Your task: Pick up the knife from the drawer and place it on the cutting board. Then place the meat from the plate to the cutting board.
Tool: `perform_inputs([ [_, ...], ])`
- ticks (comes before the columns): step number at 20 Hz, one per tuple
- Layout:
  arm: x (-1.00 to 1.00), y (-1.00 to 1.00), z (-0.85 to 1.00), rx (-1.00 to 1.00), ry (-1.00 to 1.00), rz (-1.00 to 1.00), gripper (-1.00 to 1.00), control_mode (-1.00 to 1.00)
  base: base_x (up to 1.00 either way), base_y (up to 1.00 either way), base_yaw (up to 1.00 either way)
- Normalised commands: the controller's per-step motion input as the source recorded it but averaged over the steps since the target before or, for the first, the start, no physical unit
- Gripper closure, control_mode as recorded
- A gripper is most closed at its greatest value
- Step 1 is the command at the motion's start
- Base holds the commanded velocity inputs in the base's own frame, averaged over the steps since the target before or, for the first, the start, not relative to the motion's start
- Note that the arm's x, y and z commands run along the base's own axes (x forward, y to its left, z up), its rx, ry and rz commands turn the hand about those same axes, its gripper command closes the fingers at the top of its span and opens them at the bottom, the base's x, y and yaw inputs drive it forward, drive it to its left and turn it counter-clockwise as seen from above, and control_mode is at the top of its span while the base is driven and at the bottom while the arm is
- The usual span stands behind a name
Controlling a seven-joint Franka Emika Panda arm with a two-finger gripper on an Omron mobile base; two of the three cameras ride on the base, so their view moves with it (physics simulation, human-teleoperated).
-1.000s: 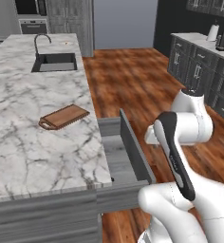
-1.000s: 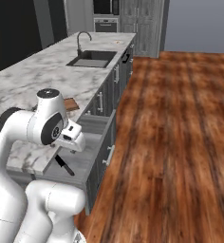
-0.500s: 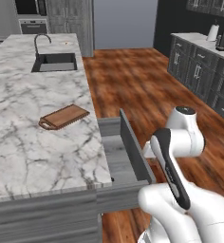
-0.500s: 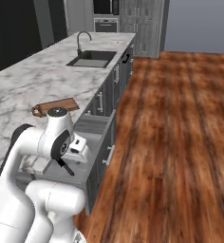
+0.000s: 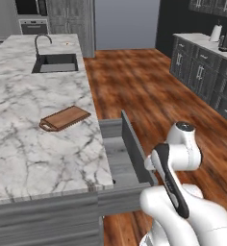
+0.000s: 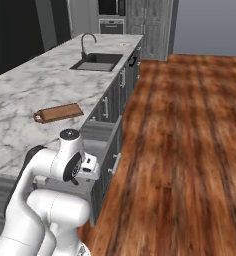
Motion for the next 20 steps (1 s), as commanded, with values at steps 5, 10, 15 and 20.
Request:
perform_inputs([
  [5, 0.43, -0.03, -0.11, 0.00, 0.00, 0.01, -1.00, -1.00, 0.00, 0.00, 0.00],
  [10, 0.56, -0.11, -0.09, 0.00, 0.04, 0.00, -1.00, -1.00, 0.00, 0.00, 0.00],
  [15, 0.58, 0.00, -0.33, 0.00, 0.13, 0.00, -1.00, -1.00, 0.00, 0.00, 0.00],
  [20, 0.52, 0.00, -0.36, 0.00, 0.09, 0.00, -1.00, -1.00, 0.00, 0.00, 0.00],
])
